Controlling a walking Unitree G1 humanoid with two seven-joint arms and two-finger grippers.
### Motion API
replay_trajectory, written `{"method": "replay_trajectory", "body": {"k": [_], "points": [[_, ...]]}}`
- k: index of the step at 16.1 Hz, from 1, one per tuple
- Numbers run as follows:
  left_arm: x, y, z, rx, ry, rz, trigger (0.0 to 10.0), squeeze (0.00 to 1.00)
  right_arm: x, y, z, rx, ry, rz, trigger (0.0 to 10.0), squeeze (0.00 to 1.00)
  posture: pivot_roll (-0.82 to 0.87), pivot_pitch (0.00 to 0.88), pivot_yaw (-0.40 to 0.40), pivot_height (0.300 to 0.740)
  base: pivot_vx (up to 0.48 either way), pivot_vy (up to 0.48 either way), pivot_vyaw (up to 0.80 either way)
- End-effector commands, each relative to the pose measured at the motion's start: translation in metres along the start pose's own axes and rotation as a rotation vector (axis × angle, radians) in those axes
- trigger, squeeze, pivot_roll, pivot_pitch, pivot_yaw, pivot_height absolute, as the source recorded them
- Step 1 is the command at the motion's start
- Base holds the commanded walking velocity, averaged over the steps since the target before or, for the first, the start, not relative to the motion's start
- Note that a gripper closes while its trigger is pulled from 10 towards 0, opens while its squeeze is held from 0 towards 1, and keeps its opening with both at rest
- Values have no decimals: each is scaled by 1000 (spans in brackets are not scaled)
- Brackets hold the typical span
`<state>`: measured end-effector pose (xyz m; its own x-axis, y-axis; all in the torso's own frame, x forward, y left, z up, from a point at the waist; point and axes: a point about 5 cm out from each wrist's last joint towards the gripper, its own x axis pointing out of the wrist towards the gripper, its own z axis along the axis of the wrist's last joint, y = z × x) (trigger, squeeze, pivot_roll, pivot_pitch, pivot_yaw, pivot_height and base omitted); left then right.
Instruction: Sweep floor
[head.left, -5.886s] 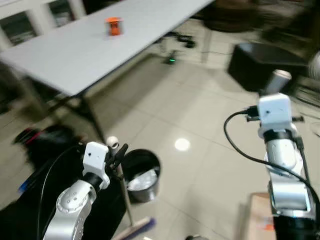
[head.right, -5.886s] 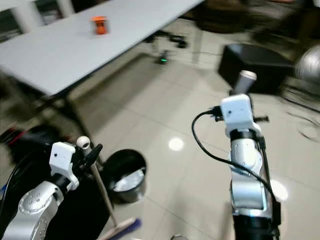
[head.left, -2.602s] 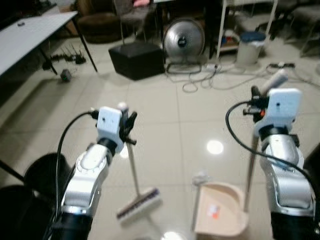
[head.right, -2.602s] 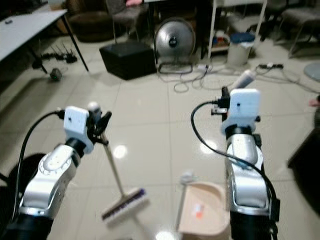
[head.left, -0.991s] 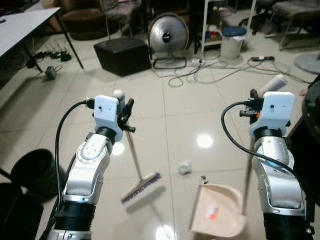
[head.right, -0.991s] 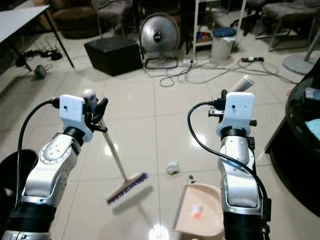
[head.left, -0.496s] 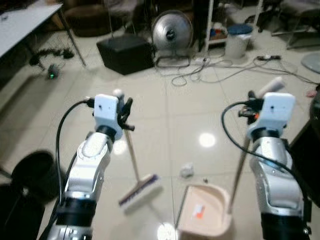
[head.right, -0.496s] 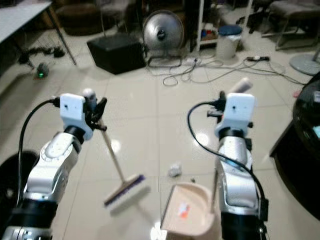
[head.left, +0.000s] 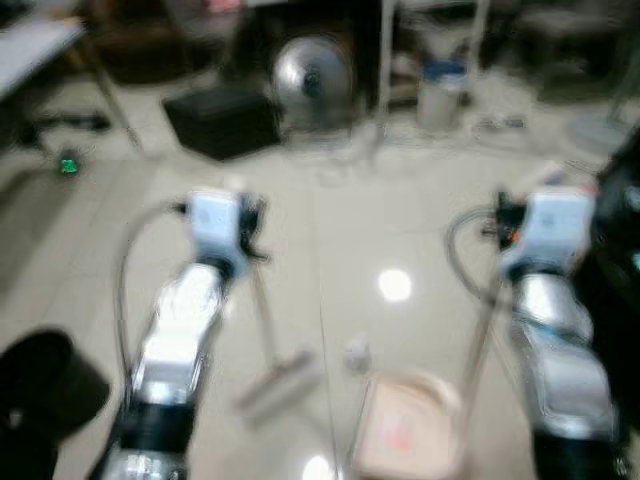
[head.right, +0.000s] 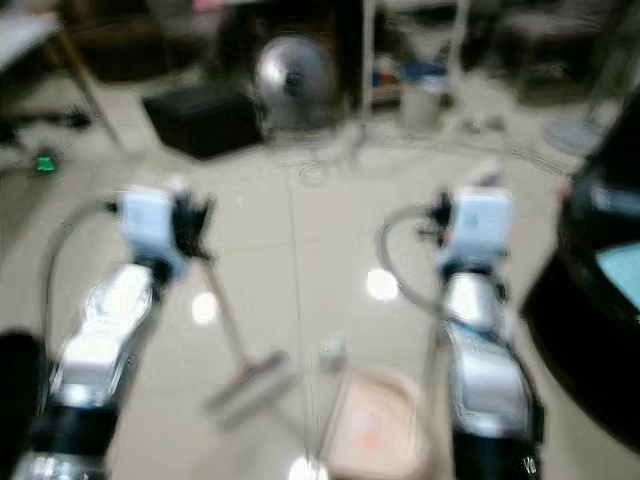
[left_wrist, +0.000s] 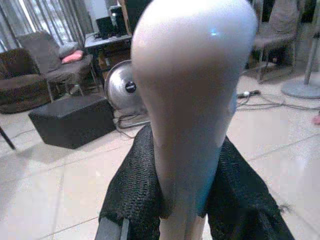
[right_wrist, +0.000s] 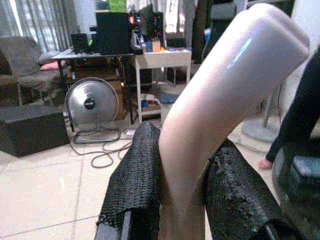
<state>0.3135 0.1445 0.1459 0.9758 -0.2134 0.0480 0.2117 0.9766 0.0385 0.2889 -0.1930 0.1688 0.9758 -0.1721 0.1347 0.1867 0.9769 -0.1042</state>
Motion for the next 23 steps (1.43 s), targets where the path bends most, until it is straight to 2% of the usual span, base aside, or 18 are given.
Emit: {"method": "replay_trajectory", "body": {"k": [1,4,9,15,23], "points": [[-1,13,9,28,-43,45,10000,0,3,10,13,11,-51,33,10000,0,6,14,83,740,334,0,0],[-2,15,9,29,-42,56,10000,0,4,11,12,20,-39,40,10000,0,10,15,78,740,334,0,0],[-1,16,9,30,-42,62,10000,0,8,11,14,28,-41,34,10000,0,4,13,83,740,333,0,-606],[1,15,10,31,-49,65,10000,0,8,8,13,18,-44,29,10000,0,5,3,85,740,333,0,0],[-1,19,10,37,-53,72,10000,0,9,14,14,9,-60,65,10000,0,9,0,80,740,332,0,0]]}}
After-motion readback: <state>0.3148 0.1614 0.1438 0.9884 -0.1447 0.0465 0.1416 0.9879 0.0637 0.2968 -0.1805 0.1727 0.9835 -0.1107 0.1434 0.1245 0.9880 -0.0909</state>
